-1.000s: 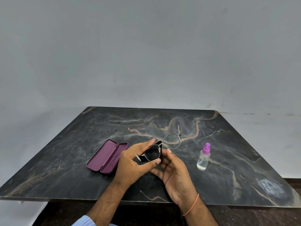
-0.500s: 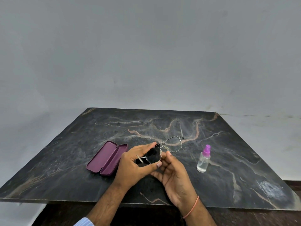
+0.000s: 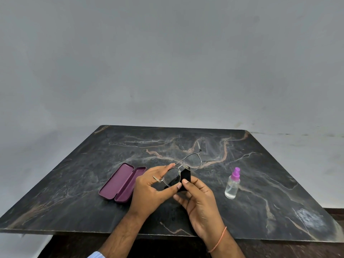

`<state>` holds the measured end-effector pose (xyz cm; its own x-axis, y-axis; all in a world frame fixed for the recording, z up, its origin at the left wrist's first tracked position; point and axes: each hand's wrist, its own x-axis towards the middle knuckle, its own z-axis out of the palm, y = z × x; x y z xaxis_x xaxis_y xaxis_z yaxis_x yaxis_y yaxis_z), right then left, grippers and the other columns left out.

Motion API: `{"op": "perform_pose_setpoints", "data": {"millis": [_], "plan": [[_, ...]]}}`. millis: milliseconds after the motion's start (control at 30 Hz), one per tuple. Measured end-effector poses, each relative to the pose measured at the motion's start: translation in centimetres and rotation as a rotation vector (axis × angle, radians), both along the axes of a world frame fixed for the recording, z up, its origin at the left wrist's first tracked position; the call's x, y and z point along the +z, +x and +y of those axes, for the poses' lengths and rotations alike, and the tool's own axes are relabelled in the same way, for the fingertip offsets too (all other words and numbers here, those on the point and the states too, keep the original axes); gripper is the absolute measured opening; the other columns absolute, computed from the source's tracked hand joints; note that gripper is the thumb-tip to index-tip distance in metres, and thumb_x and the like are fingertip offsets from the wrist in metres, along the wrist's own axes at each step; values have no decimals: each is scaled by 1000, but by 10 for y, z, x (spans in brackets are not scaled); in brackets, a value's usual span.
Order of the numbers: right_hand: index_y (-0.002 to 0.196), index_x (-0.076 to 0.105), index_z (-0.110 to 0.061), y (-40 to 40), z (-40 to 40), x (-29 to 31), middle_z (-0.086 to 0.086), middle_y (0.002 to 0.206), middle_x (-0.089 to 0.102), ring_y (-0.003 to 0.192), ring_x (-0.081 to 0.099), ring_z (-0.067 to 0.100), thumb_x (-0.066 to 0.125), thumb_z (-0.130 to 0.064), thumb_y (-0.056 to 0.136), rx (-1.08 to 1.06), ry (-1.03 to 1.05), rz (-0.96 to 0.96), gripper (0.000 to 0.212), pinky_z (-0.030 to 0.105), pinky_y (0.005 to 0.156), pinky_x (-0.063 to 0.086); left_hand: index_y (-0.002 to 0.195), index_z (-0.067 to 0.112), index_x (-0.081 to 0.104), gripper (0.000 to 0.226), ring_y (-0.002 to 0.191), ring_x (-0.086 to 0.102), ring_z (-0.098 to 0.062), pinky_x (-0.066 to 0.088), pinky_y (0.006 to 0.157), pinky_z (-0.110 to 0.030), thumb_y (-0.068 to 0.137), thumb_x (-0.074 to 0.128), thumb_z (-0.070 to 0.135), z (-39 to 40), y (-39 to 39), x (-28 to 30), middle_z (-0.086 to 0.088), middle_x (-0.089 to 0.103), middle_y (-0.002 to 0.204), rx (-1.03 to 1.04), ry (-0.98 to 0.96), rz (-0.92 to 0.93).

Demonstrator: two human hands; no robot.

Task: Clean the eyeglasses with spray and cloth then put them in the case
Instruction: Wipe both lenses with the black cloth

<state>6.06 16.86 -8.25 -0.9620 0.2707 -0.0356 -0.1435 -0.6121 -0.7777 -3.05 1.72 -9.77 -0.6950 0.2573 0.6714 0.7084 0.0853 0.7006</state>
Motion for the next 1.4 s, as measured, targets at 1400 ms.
{"op": "perform_pose_setpoints", "data": {"millis": [1400], "plan": [[113, 81, -4, 7, 42, 1, 29, 122, 77, 106, 80, 36, 63, -33, 105, -59, 53, 42, 35, 40, 81, 68, 136, 25, 81, 63, 129, 75, -5, 61, 110, -37, 76, 101, 26, 1, 4, -1, 14, 82, 132, -14, -118, 113]]}}
